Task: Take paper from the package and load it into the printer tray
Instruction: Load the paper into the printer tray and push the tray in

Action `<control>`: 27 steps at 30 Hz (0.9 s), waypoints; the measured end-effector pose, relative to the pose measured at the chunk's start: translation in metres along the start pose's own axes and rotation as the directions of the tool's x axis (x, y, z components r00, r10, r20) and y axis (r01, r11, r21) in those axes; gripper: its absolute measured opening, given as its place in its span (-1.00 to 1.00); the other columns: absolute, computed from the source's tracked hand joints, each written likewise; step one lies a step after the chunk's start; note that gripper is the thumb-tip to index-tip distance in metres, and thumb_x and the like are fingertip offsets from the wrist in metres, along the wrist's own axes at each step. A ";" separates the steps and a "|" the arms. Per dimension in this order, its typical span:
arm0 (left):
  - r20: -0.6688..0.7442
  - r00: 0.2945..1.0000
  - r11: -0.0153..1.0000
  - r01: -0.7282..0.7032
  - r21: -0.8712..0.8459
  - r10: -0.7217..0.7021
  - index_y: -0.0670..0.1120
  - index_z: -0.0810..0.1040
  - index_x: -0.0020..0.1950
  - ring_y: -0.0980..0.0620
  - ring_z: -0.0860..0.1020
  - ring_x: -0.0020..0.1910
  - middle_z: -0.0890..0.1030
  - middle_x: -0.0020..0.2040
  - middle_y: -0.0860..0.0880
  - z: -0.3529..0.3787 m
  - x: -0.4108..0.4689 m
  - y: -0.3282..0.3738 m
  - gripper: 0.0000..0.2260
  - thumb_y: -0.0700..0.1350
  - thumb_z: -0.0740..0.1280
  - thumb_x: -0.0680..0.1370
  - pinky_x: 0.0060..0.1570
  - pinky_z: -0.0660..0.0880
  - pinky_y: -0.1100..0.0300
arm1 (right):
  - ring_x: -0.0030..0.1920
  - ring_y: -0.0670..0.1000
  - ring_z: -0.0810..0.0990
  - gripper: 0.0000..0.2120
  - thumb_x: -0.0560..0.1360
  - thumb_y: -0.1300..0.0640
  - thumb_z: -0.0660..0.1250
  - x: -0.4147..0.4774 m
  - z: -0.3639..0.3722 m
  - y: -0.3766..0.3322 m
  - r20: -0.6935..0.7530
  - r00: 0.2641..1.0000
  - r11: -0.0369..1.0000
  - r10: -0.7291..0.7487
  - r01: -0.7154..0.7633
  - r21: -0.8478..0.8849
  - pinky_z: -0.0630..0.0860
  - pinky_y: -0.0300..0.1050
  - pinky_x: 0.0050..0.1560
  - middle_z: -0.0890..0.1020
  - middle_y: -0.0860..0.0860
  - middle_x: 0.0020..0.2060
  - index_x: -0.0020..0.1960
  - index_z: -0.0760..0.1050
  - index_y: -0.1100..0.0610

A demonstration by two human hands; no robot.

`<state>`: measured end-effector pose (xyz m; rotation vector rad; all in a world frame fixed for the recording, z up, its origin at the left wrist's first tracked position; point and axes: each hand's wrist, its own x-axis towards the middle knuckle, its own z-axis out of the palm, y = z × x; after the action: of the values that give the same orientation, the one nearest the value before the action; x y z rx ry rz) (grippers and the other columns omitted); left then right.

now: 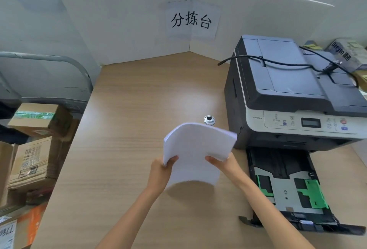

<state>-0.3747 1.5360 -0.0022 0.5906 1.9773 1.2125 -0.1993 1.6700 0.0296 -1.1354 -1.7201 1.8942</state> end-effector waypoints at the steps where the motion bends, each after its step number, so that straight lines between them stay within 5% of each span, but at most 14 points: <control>1: -0.012 1.000 1.000 0.000 0.017 0.000 -0.14 0.33 -0.40 0.05 0.26 -0.39 0.34 -0.41 -0.07 -0.001 0.000 0.002 -0.68 -0.02 0.32 0.47 -0.36 0.21 0.14 | -0.04 -0.12 0.66 -0.81 0.43 0.23 0.42 -0.002 -0.001 -0.001 0.023 0.999 1.000 0.023 -0.023 -0.007 0.55 -0.30 -0.09 0.72 -0.12 -0.11 -0.01 0.60 0.00; 5: -0.087 0.994 0.995 0.054 -0.080 -0.061 -0.15 0.47 -0.34 0.01 0.37 -0.42 0.45 -0.38 -0.09 -0.015 -0.001 0.019 -0.74 -0.09 0.33 0.52 -0.36 0.31 0.16 | 0.02 -0.12 0.66 -0.76 0.43 0.16 0.41 -0.004 -0.017 -0.008 0.102 0.993 0.993 0.061 -0.050 -0.106 0.55 -0.33 -0.03 0.71 -0.17 -0.07 0.09 0.57 0.03; 9: -0.182 0.981 0.947 -0.002 -0.321 -0.060 -0.05 0.58 -0.15 0.15 0.62 -0.28 0.64 -0.20 0.06 -0.033 -0.004 0.042 -0.94 -0.15 0.35 0.52 -0.24 0.54 0.24 | 0.06 0.04 0.65 -0.78 0.45 0.11 0.39 -0.009 -0.028 -0.012 0.063 0.996 0.994 0.056 -0.050 -0.097 0.57 -0.20 0.02 0.69 0.08 0.04 0.10 0.59 0.07; 13: -0.174 0.984 0.877 -0.110 -0.468 0.031 -0.03 0.57 0.03 0.28 0.63 -0.15 0.65 -0.03 0.07 -0.040 -0.011 0.061 -0.90 -0.15 0.32 0.54 -0.19 0.56 0.39 | 0.10 0.08 0.58 -0.61 0.46 -0.03 0.35 -0.011 -0.015 -0.028 0.014 1.000 0.920 -0.005 -0.001 0.391 0.57 -0.12 0.06 0.62 0.08 0.13 0.22 0.49 0.12; 17: -0.161 0.985 0.799 -0.149 -0.582 0.066 0.09 0.58 0.03 0.05 0.59 0.13 0.65 0.07 0.09 -0.031 -0.026 0.070 -0.84 -0.16 0.31 0.55 0.12 0.51 0.07 | 0.36 0.05 0.42 -0.46 0.51 -0.14 0.16 -0.013 0.002 -0.044 0.025 1.000 0.720 0.002 -0.019 0.694 0.40 0.06 0.34 0.46 0.05 0.36 0.42 0.30 0.07; 22: -0.145 0.980 0.805 -0.196 -0.560 0.137 0.15 0.57 0.04 0.03 0.57 0.19 0.64 0.09 0.13 -0.035 -0.043 0.075 -0.79 -0.17 0.32 0.54 0.19 0.48 0.03 | 0.16 0.11 0.58 -0.65 0.52 0.15 0.27 -0.020 0.018 -0.057 -0.069 0.996 0.865 -0.063 0.089 0.493 0.60 -0.08 -0.01 0.59 0.12 0.19 0.29 0.45 0.19; 27: 0.053 0.977 0.832 -0.148 -0.534 0.208 -0.04 0.53 0.21 -0.05 0.61 0.15 0.65 0.14 -0.02 -0.095 -0.045 0.077 -0.64 -0.03 0.39 0.43 -0.03 0.61 0.11 | 0.06 0.18 0.58 -0.73 0.47 0.24 0.32 -0.025 0.003 -0.066 -0.183 0.976 0.895 -0.121 0.187 0.404 0.53 0.19 0.12 0.60 0.20 0.06 0.15 0.50 0.32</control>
<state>-0.4198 1.4866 0.1088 0.5450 1.4209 1.7198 -0.2029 1.6636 0.1001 -0.9178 -1.1993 1.8975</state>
